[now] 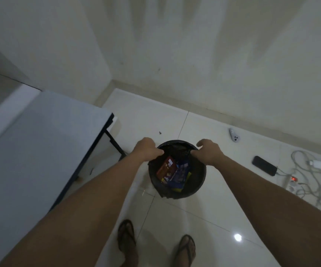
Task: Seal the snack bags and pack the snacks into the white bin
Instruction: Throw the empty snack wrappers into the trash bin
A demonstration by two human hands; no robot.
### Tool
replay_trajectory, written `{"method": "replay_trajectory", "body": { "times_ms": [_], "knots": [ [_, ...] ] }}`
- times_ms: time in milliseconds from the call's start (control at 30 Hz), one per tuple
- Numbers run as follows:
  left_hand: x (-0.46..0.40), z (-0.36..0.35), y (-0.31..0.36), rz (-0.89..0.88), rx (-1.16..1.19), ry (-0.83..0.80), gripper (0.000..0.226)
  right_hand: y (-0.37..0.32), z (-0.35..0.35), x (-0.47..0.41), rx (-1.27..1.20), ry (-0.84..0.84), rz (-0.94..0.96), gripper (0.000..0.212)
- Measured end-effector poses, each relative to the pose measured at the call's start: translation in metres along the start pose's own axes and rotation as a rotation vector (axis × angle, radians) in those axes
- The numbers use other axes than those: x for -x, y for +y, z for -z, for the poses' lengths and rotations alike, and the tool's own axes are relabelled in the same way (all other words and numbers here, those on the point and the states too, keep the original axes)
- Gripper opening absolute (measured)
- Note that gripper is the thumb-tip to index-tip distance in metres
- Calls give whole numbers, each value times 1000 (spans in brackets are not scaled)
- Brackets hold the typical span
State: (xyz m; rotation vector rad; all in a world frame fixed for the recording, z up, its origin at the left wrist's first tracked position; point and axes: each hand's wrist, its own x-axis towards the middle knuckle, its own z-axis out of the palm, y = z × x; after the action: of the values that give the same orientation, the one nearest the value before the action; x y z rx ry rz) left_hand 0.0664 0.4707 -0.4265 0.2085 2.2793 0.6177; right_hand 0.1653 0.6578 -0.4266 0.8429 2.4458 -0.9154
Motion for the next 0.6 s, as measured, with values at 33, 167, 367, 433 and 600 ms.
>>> {"method": "replay_trajectory", "body": {
  "times_ms": [33,167,367,433,600],
  "knots": [
    [15,12,7,-4,18,0,24,-11,13,10,22,-14,32,41],
    [73,57,22,-24,29,-1,41,-58,54,45,108,-116,134,51],
    [151,115,3,-5,76,36,35,-135,74,96,184,-220,252,55],
    [176,131,-15,21,89,38,52,-162,68,114,241,-252,296,59],
    [244,167,-85,58,79,79,71,-234,32,159,360,-298,416,66]
  ]
}}
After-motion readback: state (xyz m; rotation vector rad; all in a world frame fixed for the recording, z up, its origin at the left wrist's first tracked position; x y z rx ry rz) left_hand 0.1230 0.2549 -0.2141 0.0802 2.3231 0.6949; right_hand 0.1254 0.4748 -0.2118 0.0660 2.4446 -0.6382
